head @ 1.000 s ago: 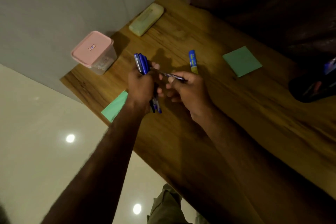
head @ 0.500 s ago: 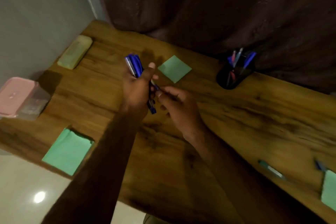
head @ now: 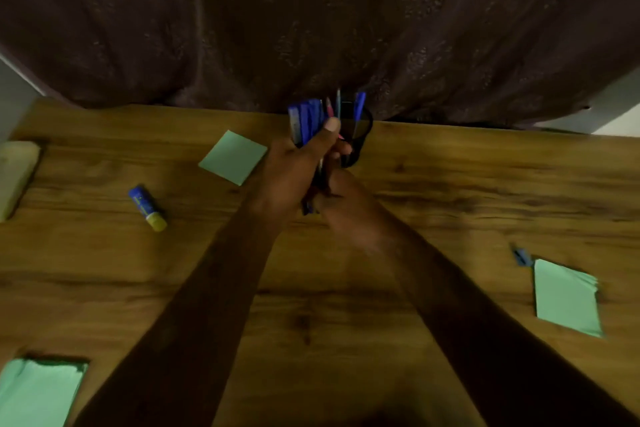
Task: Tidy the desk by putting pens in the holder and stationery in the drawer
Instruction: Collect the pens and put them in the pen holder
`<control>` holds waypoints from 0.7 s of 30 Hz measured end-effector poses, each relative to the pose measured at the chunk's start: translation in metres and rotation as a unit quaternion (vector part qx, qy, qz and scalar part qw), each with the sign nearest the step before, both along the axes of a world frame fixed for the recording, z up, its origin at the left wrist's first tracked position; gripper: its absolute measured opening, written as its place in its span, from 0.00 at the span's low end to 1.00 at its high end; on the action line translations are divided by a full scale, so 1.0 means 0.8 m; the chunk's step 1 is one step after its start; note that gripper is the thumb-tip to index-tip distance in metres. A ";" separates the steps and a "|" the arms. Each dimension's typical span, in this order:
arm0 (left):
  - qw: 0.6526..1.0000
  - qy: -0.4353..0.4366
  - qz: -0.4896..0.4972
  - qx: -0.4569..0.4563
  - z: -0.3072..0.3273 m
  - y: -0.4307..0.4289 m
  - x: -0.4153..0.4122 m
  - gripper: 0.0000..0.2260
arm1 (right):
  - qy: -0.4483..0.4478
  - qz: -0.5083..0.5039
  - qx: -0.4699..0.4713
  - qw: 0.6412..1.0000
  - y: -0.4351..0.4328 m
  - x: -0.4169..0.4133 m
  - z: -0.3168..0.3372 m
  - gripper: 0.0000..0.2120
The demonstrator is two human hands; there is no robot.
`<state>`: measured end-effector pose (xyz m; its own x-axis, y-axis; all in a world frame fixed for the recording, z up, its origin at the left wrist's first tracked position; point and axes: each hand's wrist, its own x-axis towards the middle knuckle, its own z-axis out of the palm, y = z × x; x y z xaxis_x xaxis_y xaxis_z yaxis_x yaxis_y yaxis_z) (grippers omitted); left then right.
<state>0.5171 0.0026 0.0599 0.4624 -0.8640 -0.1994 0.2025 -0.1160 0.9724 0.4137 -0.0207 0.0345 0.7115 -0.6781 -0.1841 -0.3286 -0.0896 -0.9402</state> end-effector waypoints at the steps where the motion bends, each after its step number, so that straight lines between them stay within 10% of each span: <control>1: 1.000 -0.014 -0.022 0.004 0.002 -0.008 -0.005 0.12 | 0.004 -0.002 -0.005 1.000 -0.009 -0.006 0.004 0.28; 21: 0.959 -0.261 -0.107 -0.011 0.006 -0.138 0.037 0.12 | -0.004 -0.161 -0.107 0.981 -0.170 0.010 0.003 0.12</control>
